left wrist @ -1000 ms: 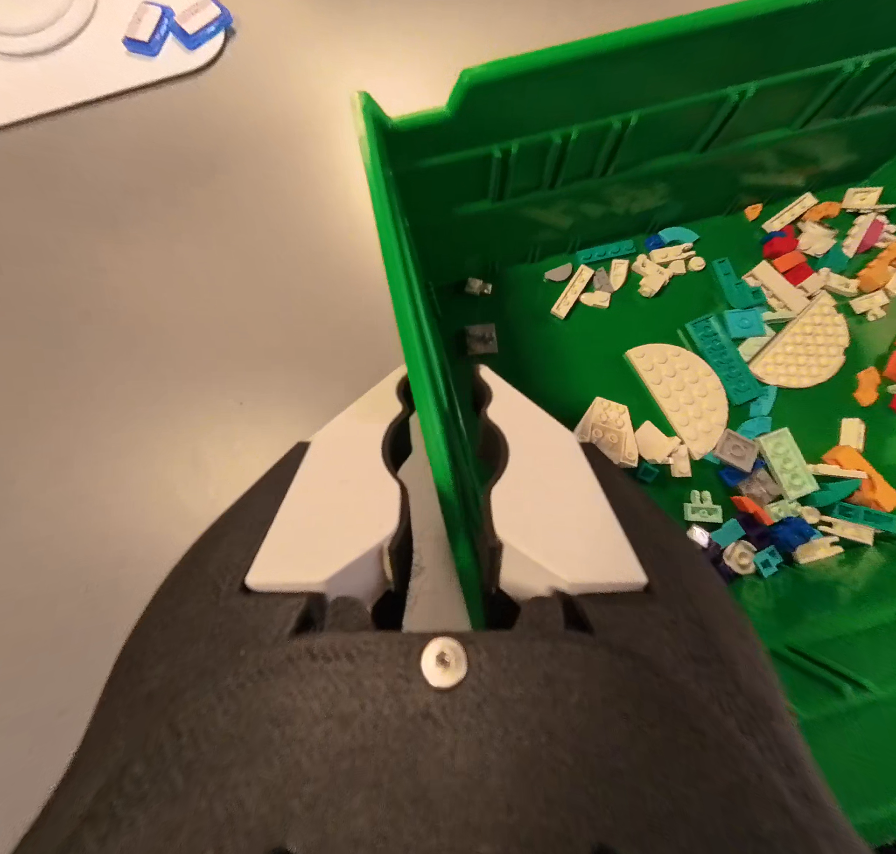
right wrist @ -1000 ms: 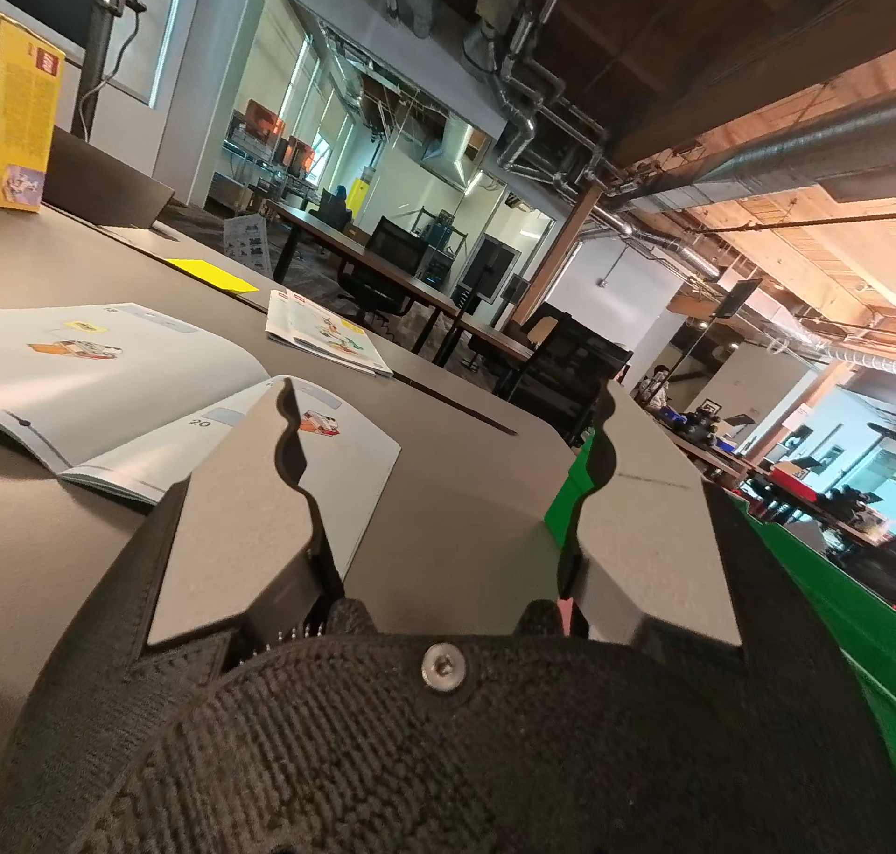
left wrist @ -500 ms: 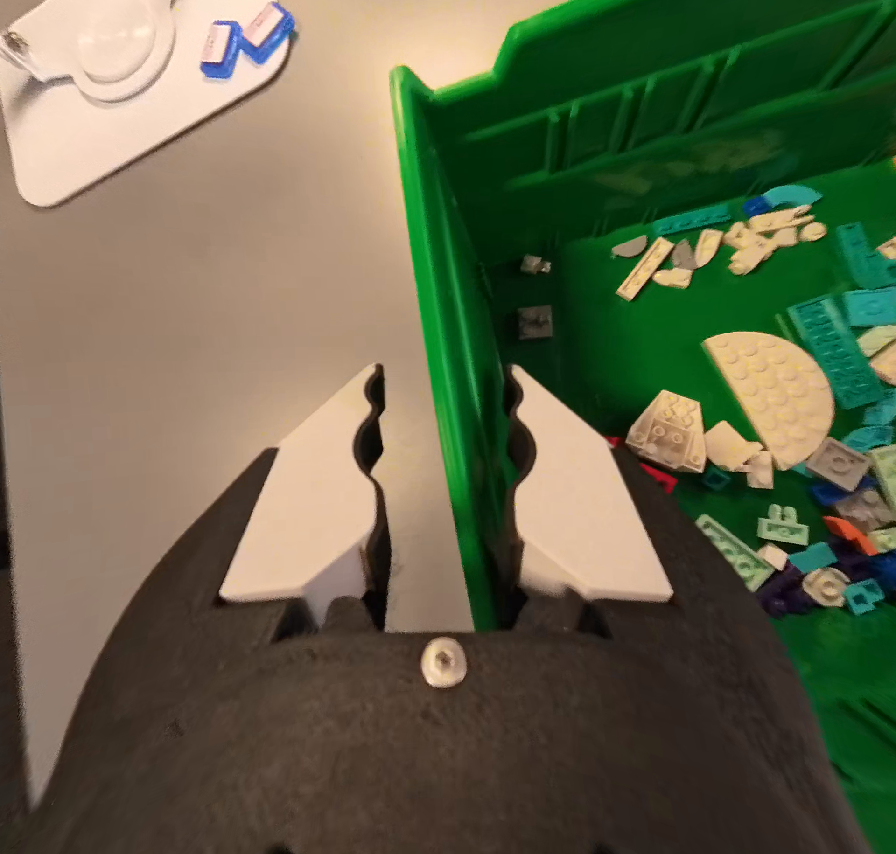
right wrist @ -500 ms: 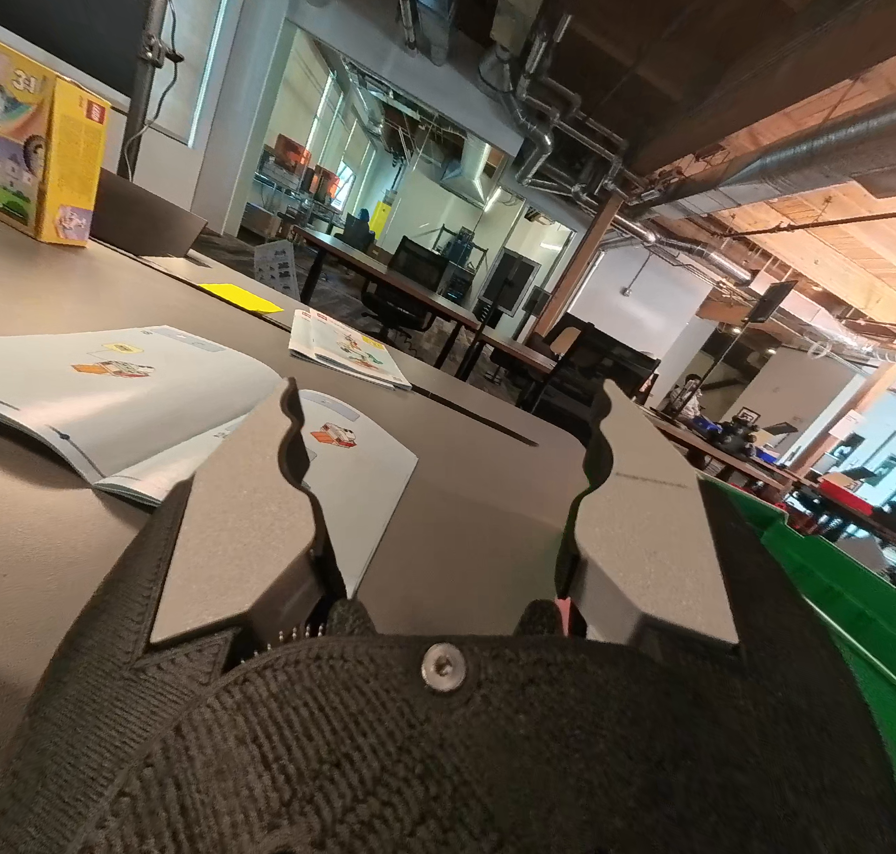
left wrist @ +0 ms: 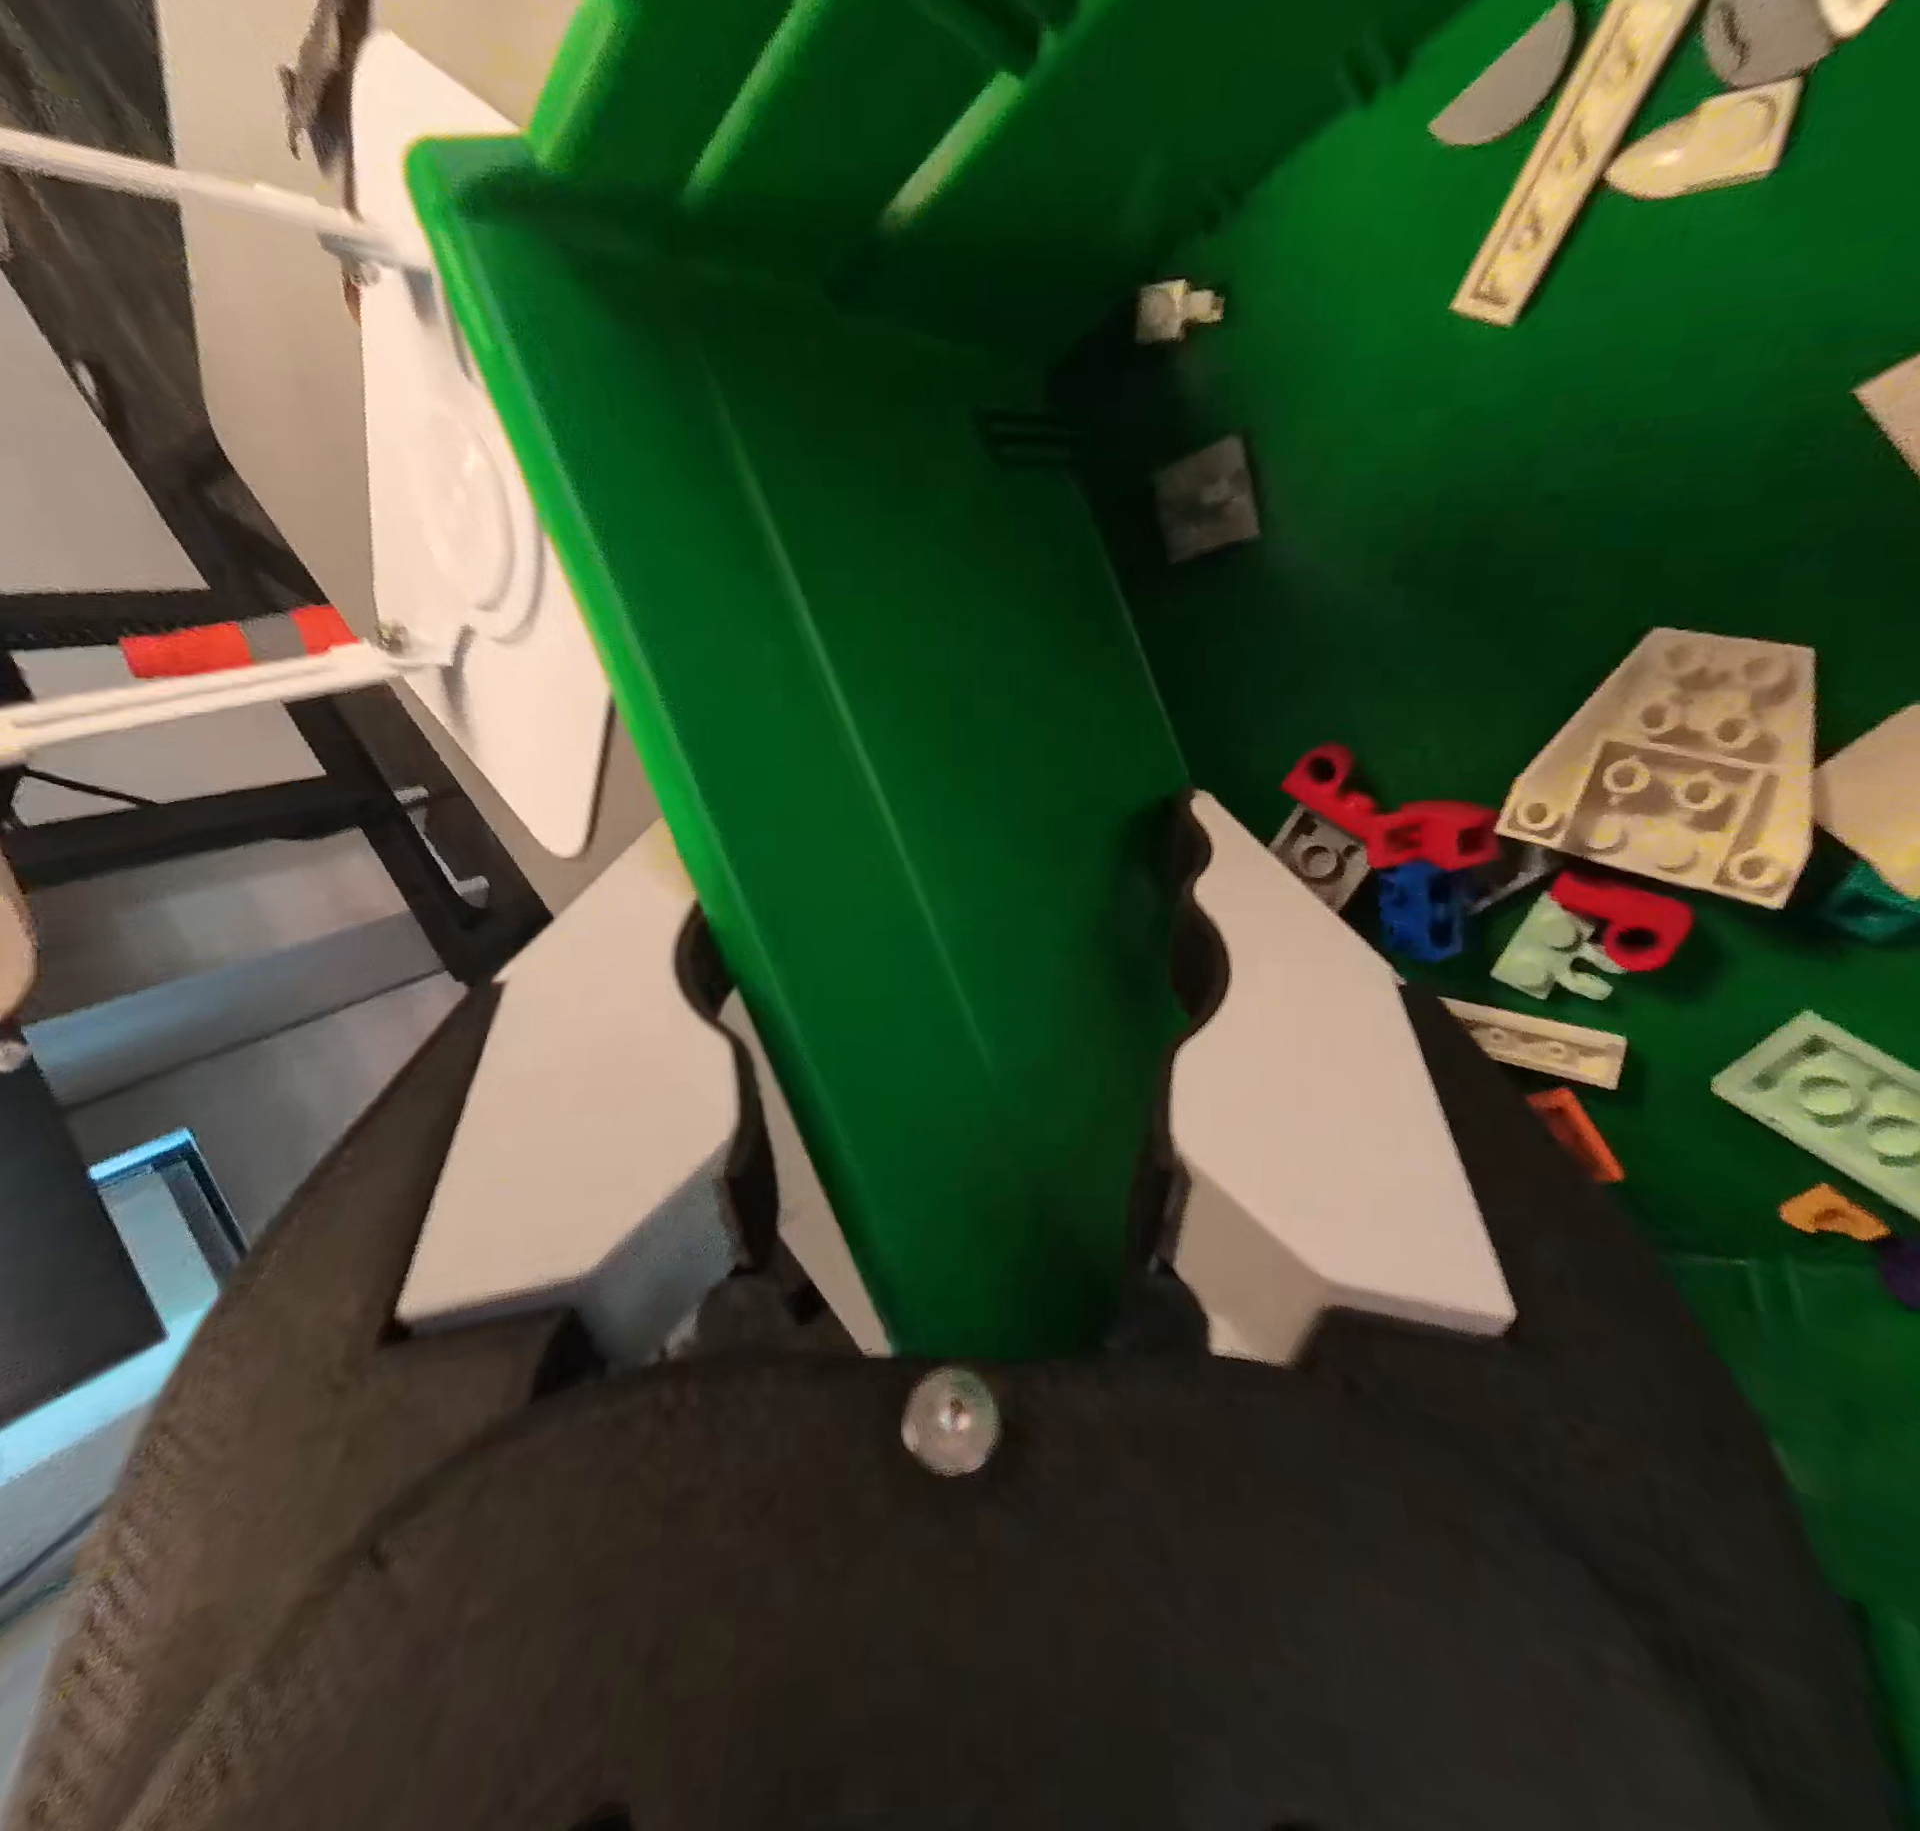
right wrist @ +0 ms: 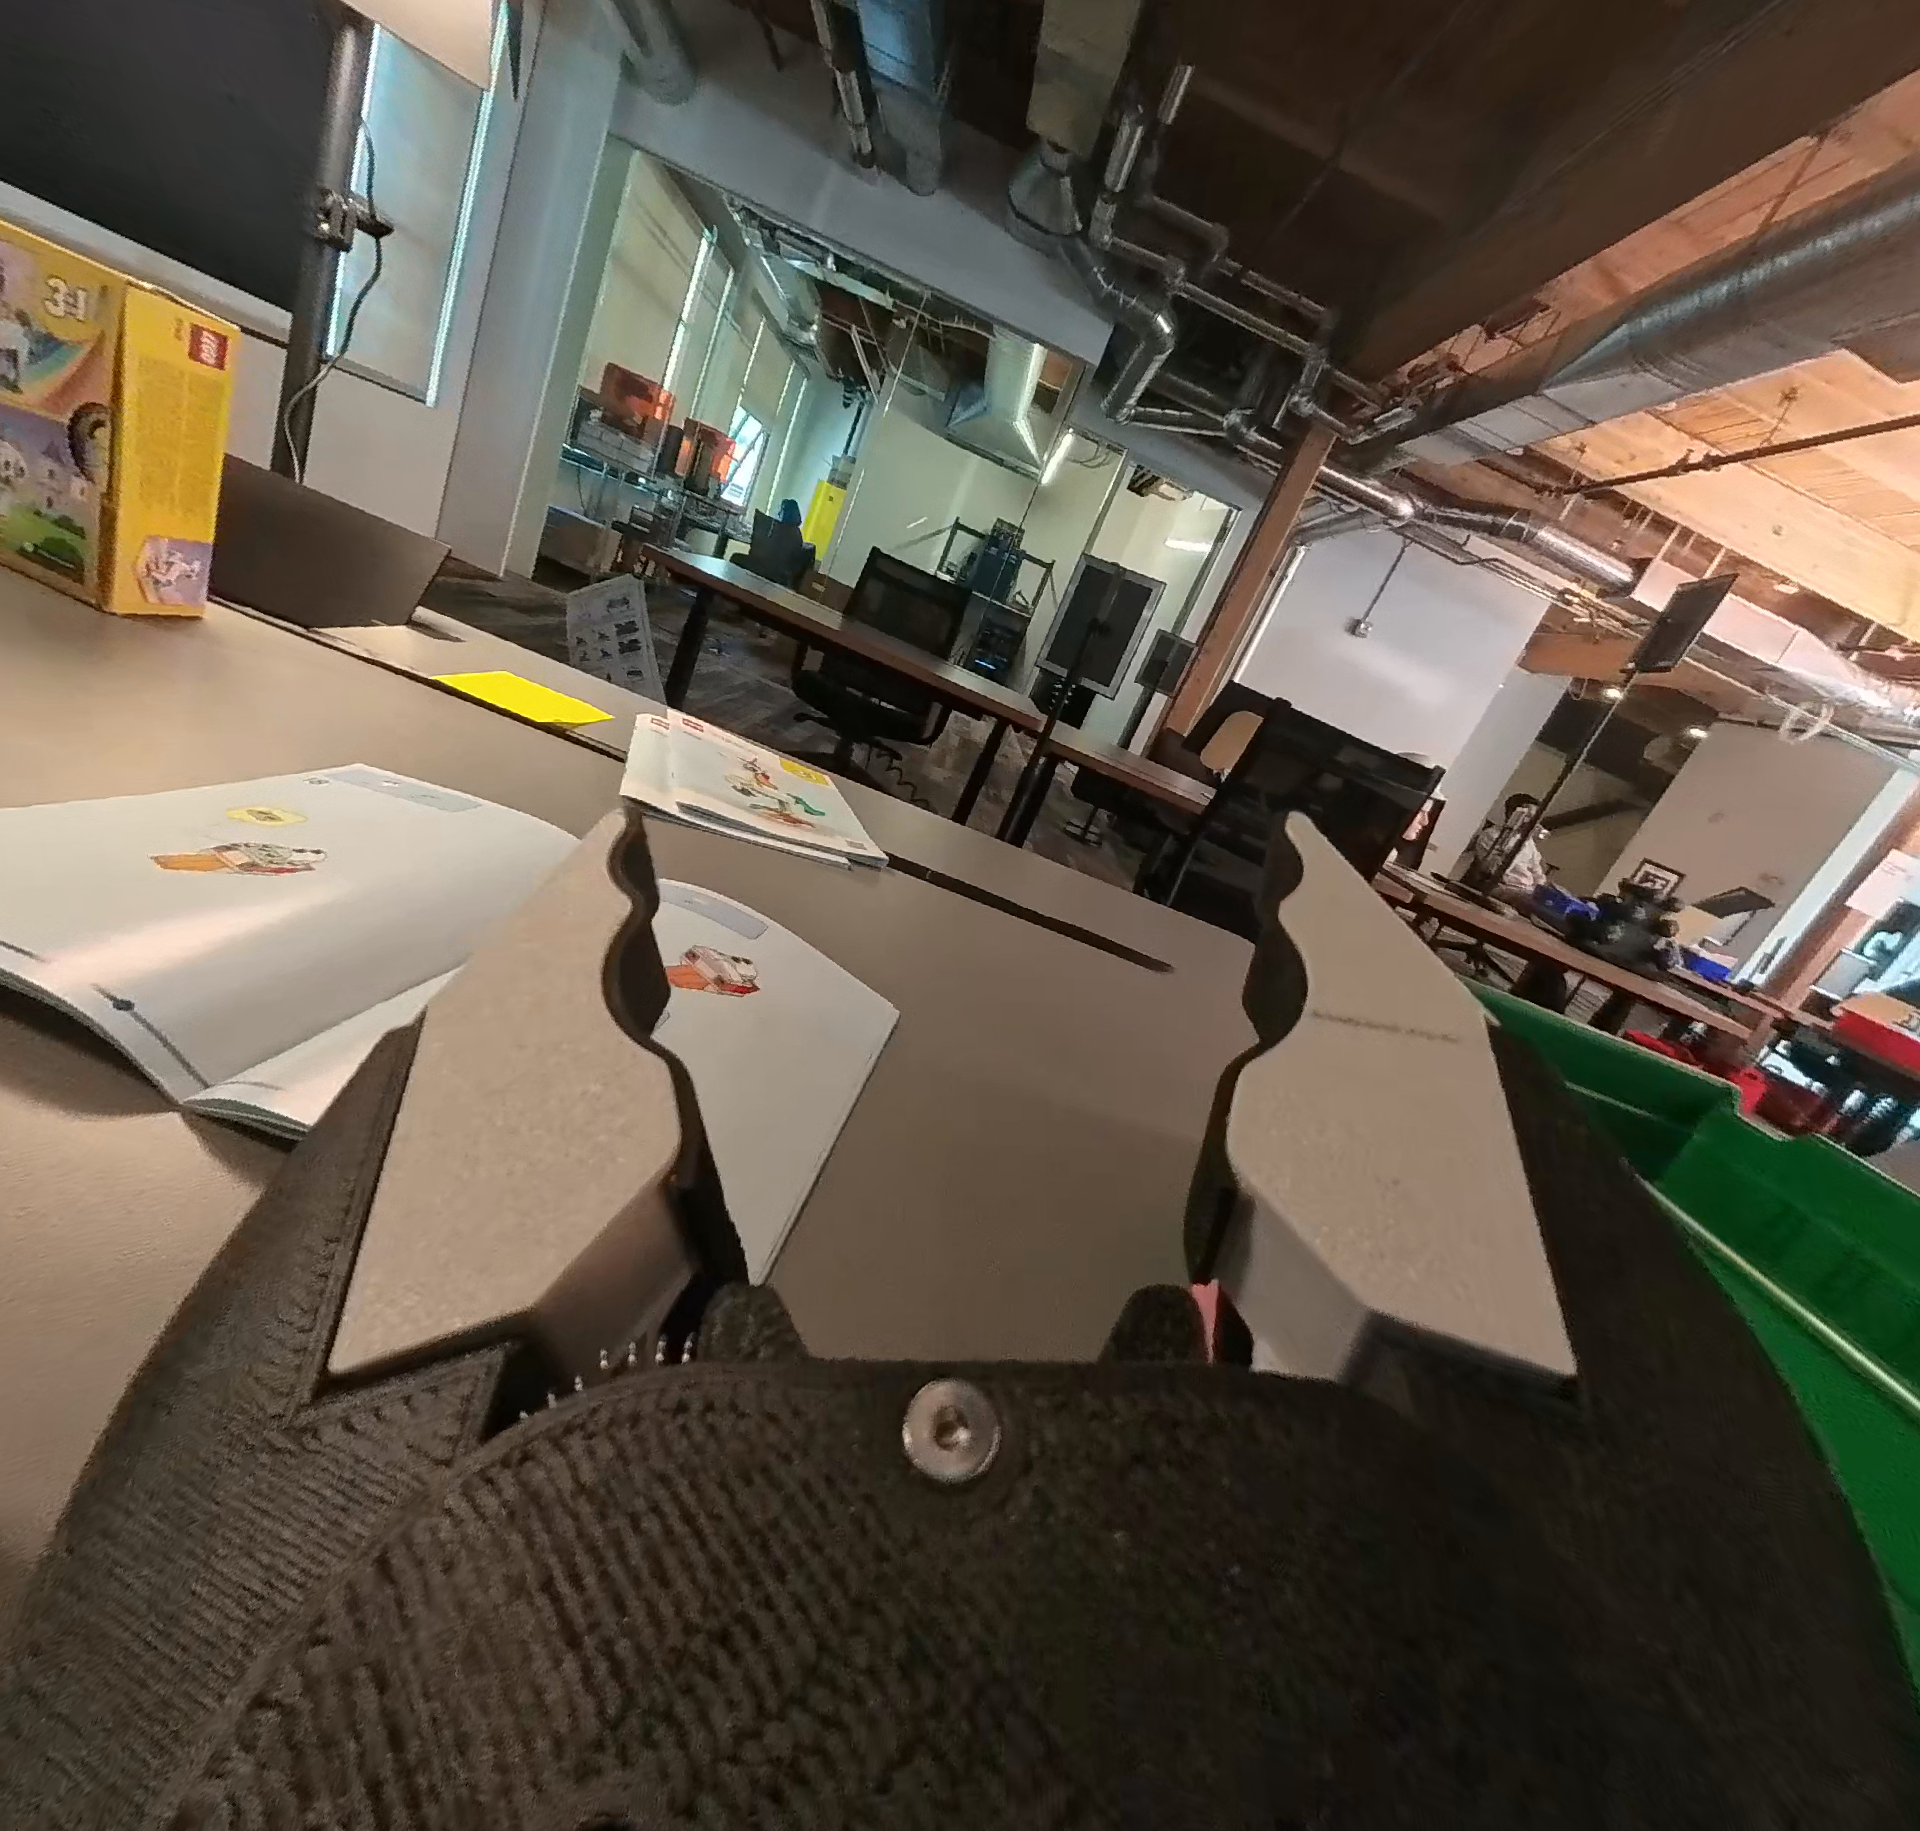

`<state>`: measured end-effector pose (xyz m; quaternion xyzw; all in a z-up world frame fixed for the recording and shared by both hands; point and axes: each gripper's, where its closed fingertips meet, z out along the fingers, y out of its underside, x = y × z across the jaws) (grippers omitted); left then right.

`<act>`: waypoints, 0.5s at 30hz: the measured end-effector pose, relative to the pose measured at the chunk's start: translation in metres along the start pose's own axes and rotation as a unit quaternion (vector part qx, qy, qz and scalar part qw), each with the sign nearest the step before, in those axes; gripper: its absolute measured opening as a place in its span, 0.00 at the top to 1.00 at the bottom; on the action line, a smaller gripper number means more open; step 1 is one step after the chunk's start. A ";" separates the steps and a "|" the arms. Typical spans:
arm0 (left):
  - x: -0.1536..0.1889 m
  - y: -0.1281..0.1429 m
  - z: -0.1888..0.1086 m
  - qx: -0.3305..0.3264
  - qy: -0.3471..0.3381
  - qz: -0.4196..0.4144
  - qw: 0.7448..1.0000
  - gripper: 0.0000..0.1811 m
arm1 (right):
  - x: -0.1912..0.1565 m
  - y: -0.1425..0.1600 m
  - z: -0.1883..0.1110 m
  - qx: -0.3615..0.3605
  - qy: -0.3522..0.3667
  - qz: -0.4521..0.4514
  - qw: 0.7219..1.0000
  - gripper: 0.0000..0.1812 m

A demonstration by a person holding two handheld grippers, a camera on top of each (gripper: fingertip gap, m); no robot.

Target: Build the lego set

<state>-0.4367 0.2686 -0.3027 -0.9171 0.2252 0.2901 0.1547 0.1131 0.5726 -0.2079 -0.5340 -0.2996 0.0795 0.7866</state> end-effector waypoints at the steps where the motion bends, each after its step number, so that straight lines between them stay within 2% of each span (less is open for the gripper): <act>1: -0.006 -0.003 0.003 0.006 -0.005 0.000 1.000 0.52 | -0.001 -0.001 0.000 0.001 -0.002 -0.002 1.000 0.37; 5: -0.035 -0.014 0.007 0.040 -0.069 0.010 0.997 0.40 | -0.004 -0.003 -0.001 0.006 -0.006 -0.007 1.000 0.37; 11: -0.062 -0.013 0.002 0.018 -0.161 0.016 0.987 0.20 | 0.002 -0.002 -0.001 0.006 0.001 0.010 1.000 0.37; 15: -0.082 -0.015 -0.019 0.040 -0.223 -0.021 0.974 0.16 | 0.004 -0.001 -0.001 0.007 0.004 0.018 1.000 0.37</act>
